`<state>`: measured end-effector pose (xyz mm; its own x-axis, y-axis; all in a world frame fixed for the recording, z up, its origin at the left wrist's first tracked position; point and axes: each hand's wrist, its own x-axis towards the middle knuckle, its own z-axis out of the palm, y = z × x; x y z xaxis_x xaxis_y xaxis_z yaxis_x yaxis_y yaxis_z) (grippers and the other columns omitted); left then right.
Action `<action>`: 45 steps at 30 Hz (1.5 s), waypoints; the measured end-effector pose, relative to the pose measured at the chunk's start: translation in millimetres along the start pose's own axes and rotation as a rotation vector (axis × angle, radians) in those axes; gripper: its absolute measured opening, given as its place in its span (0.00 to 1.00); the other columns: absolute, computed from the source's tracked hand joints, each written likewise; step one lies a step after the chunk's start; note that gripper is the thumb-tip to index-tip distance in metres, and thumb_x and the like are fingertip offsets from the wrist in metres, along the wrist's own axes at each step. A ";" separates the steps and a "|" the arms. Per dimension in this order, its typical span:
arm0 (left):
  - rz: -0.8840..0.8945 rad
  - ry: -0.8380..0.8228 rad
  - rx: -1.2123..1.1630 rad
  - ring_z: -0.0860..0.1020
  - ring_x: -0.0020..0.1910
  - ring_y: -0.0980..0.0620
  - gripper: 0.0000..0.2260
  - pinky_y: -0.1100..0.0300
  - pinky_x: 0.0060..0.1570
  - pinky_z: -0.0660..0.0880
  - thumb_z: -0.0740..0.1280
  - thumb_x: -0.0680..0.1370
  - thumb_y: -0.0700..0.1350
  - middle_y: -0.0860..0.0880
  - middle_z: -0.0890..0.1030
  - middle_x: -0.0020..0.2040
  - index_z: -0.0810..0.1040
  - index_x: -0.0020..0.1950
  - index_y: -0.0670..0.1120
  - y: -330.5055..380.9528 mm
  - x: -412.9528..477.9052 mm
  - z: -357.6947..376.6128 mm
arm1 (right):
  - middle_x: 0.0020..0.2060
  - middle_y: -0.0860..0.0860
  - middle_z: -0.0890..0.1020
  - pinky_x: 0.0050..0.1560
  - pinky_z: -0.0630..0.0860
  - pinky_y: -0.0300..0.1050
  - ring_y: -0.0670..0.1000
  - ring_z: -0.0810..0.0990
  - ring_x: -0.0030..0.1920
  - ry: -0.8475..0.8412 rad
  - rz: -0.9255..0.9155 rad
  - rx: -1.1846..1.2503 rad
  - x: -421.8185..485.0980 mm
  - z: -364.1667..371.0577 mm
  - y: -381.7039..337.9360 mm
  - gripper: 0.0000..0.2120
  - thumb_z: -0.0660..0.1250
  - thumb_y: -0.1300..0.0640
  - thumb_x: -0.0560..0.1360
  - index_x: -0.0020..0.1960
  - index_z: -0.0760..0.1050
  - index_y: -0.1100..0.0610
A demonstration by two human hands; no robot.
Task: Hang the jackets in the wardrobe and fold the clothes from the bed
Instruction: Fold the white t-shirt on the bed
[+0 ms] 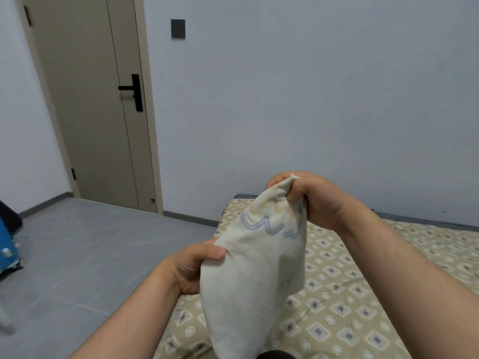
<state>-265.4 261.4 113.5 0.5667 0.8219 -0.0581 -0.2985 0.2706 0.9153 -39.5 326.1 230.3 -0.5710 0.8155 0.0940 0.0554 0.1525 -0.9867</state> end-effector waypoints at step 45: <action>-0.398 0.600 0.807 0.79 0.40 0.53 0.05 0.64 0.35 0.71 0.72 0.66 0.44 0.50 0.80 0.42 0.78 0.39 0.47 -118.2 4.1 -83.5 | 0.31 0.52 0.69 0.31 0.64 0.41 0.49 0.69 0.27 -0.091 0.789 -0.336 -30.3 -26.4 238.4 0.06 0.66 0.63 0.70 0.46 0.70 0.58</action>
<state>-292.0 274.7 -28.2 -0.0229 0.9188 -0.3940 0.5417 0.3427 0.7676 12.7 352.6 -4.3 -0.3262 0.7065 -0.6280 0.6947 -0.2714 -0.6662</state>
